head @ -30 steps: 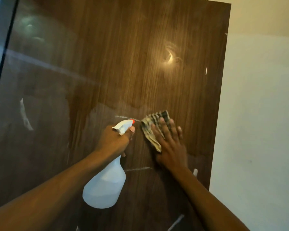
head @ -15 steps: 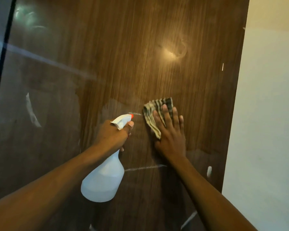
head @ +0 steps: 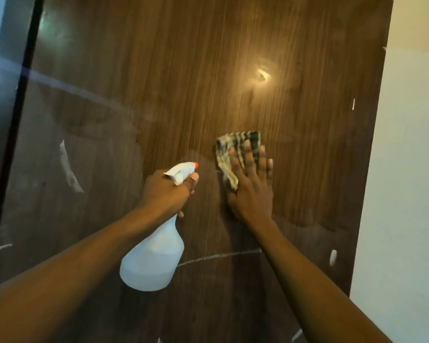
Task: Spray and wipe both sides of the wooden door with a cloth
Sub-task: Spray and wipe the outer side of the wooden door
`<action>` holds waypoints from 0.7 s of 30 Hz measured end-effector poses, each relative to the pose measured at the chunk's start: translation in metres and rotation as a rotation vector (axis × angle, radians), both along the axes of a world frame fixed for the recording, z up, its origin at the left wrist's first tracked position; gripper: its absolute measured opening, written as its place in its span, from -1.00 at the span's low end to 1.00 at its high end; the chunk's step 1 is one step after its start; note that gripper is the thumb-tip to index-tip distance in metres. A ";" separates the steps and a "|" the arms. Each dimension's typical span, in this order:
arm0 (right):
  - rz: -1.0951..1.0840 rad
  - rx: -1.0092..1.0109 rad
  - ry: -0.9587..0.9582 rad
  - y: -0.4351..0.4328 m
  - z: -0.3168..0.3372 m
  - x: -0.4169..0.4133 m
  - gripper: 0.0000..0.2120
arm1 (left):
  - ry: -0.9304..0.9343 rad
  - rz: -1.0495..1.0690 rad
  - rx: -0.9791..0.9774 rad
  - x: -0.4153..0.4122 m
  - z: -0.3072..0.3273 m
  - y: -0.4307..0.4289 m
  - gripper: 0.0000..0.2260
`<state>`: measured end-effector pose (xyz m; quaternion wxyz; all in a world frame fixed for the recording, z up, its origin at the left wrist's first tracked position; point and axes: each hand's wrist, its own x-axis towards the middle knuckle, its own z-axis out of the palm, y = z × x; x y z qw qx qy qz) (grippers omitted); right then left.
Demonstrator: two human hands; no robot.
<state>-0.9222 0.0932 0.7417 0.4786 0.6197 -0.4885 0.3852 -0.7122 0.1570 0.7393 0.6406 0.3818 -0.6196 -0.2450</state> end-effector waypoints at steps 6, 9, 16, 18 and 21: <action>-0.115 -0.003 -0.023 0.012 -0.051 -0.042 -0.29 | 0.000 -0.069 0.022 0.020 -0.002 0.004 -0.68; -0.022 -0.046 -0.265 0.008 -0.025 -0.018 -0.38 | 0.065 -0.163 0.149 0.034 0.003 0.003 -0.69; 0.014 0.020 -0.060 -0.007 -0.011 0.063 -0.30 | 0.039 -0.121 0.118 0.063 -0.001 -0.005 -0.60; -0.006 0.039 0.057 -0.005 -0.040 0.057 -0.23 | 0.006 -0.082 0.084 0.073 -0.003 -0.003 -0.63; -0.086 -0.024 0.032 0.000 -0.069 0.030 -0.24 | -0.026 -0.042 0.033 0.087 -0.008 -0.003 -0.68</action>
